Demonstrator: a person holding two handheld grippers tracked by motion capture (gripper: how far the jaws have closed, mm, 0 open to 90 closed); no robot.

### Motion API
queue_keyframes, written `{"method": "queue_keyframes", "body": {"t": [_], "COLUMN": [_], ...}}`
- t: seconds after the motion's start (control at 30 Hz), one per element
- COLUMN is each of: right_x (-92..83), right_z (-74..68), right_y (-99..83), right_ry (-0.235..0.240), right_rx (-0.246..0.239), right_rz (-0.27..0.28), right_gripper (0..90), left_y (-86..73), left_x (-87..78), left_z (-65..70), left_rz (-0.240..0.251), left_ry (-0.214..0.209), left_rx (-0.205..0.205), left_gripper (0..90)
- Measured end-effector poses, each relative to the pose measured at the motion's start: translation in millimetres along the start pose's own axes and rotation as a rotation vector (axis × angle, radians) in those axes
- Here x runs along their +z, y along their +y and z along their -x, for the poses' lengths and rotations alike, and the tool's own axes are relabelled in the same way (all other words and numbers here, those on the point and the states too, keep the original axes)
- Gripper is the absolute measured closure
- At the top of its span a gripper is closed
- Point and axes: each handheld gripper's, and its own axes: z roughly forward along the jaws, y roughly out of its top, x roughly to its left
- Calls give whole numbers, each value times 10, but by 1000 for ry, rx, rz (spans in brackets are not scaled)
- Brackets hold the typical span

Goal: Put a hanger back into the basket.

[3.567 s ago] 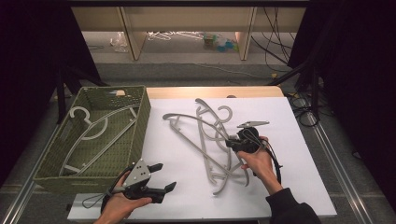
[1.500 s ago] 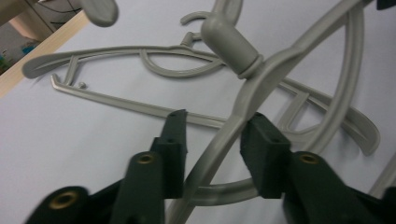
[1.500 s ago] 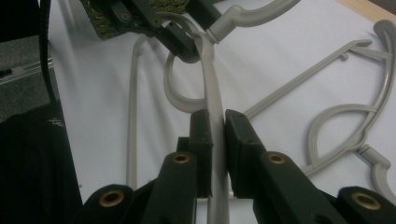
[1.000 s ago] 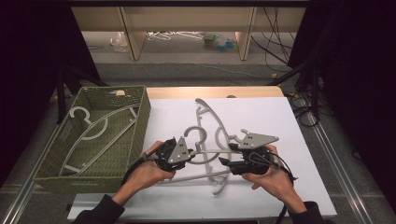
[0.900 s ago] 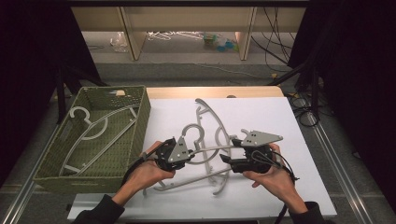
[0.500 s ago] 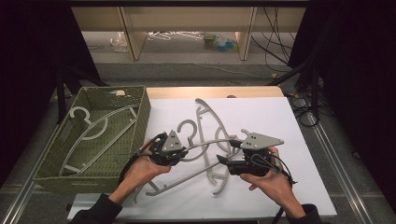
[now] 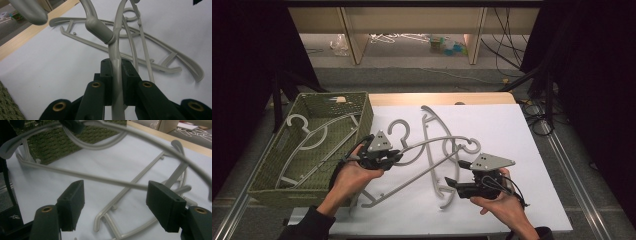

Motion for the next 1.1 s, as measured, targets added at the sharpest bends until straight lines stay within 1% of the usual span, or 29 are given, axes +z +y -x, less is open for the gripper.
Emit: {"method": "queue_keyframes", "body": {"t": [0.03, 0.07, 0.1, 0.13, 0.17, 0.23, 0.27, 0.3, 0.33, 0.37, 0.43, 0.47, 0.5, 0.53, 0.57, 0.6, 0.63, 0.7, 0.73, 0.77, 0.8, 0.83, 0.87, 0.9, 0.93, 0.97, 1.0, 1.03, 1.1], "right_x": [5, 7, 7, 9, 9, 11, 11, 11, 11, 11, 12, 20, 13, 6, 7, 8, 7, 11, 19, 19, 22, 30, 33, 33, 37, 42, 40, 43, 50], "right_z": [1, 2, 2, -5, -13, -21, -27, -24, -24, -7, 3, 7, 12, 13, 18, 25, 27, 31, 31, 31, 27, 23, 21, 21, 23, 29, 30, 34, 34], "right_y": [-17, -50, -50, -77, -89, -100, -111, -137, -137, -161, -172, -184, -189, -193, -198, -209, -215, -221, -228, -228, -231, -236, -238, -238, -240, -242, -244, -248, -252], "right_ry": [-10, -4, -4, 5, 9, 14, 16, 8, 8, 2, -2, 2, -4, -10, -13, -10, -11, -8, -5, -5, -8, -1, -2, -2, -3, 1, -1, 3, 4], "right_rx": [2, 11, 11, 14, 10, 6, 5, 5, 5, 14, 16, 25, 28, 29, 27, 32, 35, 35, 34, 34, 33, 35, 35, 35, 31, 31, 33, 32, 28], "right_rz": [1, -5, -5, -6, -3, -1, -4, 0, 0, -6, -4, 7, 0, -4, -5, -7, -10, -12, -20, -20, -20, -27, -29, -29, -32, -33, -33, -34, -40], "right_gripper": [313, 312, 312, 312, 312, 309, 302, 295, 295, 286, 282, 261, 250, 250, 250, 250, 249, 247, 247, 247, 248, 249, 250, 250, 250, 250, 249, 249, 249], "left_y": [8, 26, 26, 29, 30, 32, 32, 41, 41, 43, 49, 54, 53, 54, 50, 42, 44, 47, 67, 67, 87, 107, 125, 149, 168, 200, 212, 216, 216], "left_x": [-24, -61, -61, -75, -97, -105, -117, -149, -149, -177, -202, -226, -244, -266, -284, -314, -334, -353, -413, -413, -449, -488, -525, -569, -609, -689, -723, -746, -792], "left_z": [5, 8, 8, 8, 15, 12, 14, 5, 5, 9, 5, -9, -9, -20, -23, -25, -40, -47, -75, -75, -88, -108, -119, -139, -157, -203, -237, -270, -345], "left_rz": [12, 21, 21, 26, 31, 33, 32, 24, 24, 38, 36, 38, 46, 48, 52, 59, 68, 72, 82, 82, 86, 90, 95, 89, 92, 105, 103, 110, 102], "left_ry": [13, 19, 19, 6, 14, 6, 6, 17, 17, 14, 14, 17, 18, 16, 18, 12, 20, 20, 1, 1, 1, 2, -2, -1, 10, 40, 46, 53, 78], "left_rx": [4, 11, 11, 5, 8, 13, 3, 11, 11, -2, -8, -1, -19, -17, -26, -48, -40, -42, -51, -51, -53, -39, -48, -47, -44, -44, -44, -55, -60], "left_gripper": [811, 812, 810, 810, 811, 812, 811, 810, 810, 809, 809, 810, 810, 810, 810, 810, 809, 809, 808, 808, 808, 809, 809, 809, 809, 809, 809, 809, 810]}}
